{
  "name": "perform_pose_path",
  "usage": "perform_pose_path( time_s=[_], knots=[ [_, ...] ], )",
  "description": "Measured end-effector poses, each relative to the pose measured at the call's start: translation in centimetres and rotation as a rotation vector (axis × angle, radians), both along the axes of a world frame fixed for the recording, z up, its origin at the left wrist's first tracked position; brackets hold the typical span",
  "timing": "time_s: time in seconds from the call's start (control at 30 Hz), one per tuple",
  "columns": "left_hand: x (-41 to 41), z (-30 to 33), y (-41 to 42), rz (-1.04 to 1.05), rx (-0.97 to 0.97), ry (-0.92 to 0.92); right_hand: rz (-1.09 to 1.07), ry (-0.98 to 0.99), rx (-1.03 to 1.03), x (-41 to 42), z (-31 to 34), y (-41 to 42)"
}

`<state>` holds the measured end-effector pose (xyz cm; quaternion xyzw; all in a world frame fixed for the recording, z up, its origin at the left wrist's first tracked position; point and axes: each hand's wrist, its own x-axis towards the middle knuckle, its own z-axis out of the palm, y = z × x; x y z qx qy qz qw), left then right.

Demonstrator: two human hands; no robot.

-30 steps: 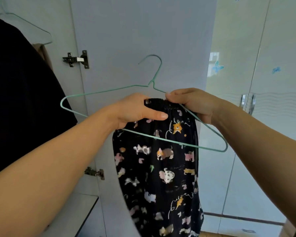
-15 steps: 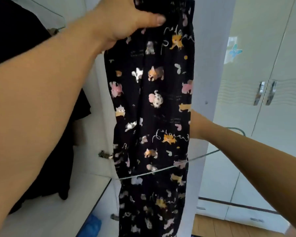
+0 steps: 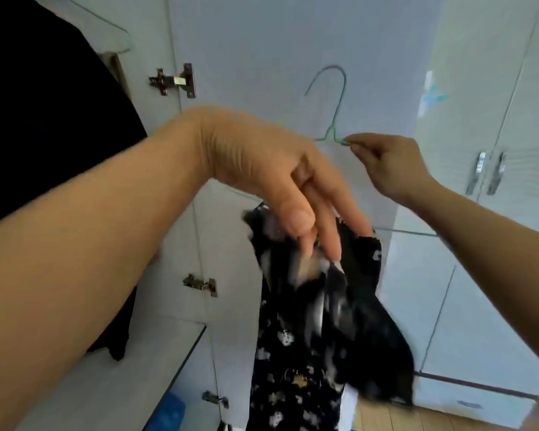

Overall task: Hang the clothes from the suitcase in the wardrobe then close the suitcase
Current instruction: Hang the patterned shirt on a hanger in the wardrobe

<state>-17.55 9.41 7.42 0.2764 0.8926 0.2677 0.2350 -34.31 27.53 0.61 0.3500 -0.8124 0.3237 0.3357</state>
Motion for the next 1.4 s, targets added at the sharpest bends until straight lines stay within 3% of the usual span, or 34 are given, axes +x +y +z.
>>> perform_pose_path(
  time_s=[0.07, 0.17, 0.2, 0.23, 0.3, 0.37, 0.5, 0.63, 0.8, 0.9, 1.0, 1.07, 1.27, 1.4],
  knots=[
    [-0.6, -0.5, -0.2, 0.096, 0.121, 0.082, -0.001, 0.036, -0.045, 0.5, 1.6, 0.3],
    [-3.0, -0.2, -1.2, 0.593, 0.386, 0.817, 0.039, 0.129, -0.001, 1.5, 2.5, 0.6],
    [-3.7, 0.1, -1.7, 0.738, 0.346, 1.019, 0.049, 0.156, 0.006, 1.5, 2.7, 0.5],
    [-4.2, 0.1, -2.2, 0.829, 0.226, 1.095, 0.063, 0.165, 0.004, 1.8, 3.1, 0.4],
    [-5.3, -0.7, -2.9, 0.834, 0.03, 0.95, 0.097, 0.172, 0.0, 1.9, 3.9, 0.5],
    [-6.4, -1.7, -3.3, 0.754, -0.006, 0.839, 0.095, 0.174, -0.004, 1.4, 4.4, 0.8],
    [-7.4, -2.6, -4.6, 0.755, -0.11, 0.94, 0.049, 0.146, -0.036, 0.6, 4.5, 1.9],
    [-7.4, -3.4, -4.4, 0.673, 0.223, 0.737, -0.042, 0.096, -0.101, -0.2, 4.2, 2.2],
    [-8.3, -2.6, -3.6, 0.799, 0.28, 0.841, -0.325, 0.12, -0.291, -0.1, 2.8, 1.3],
    [-8.4, -1.0, -3.7, 0.887, 0.238, 0.956, -0.273, -0.22, -0.28, 0.6, 2.0, 0.8],
    [-8.5, 0.2, -3.6, 0.896, 0.241, 1.054, 0.072, -0.723, -0.211, 1.0, -0.4, 0.8],
    [-8.7, 0.5, -3.6, 0.899, 0.25, 1.1, 0.217, -0.937, -0.2, 0.7, -2.6, 0.8],
    [-8.3, 1.3, -4.7, 0.965, 0.269, 1.169, 0.34, -1.023, -0.171, -1.1, -5.5, 0.1],
    [-8.0, 1.7, -5.6, 0.998, 0.305, 1.163, 0.274, -1.071, 0.046, -1.0, -7.5, -0.5]
  ],
)
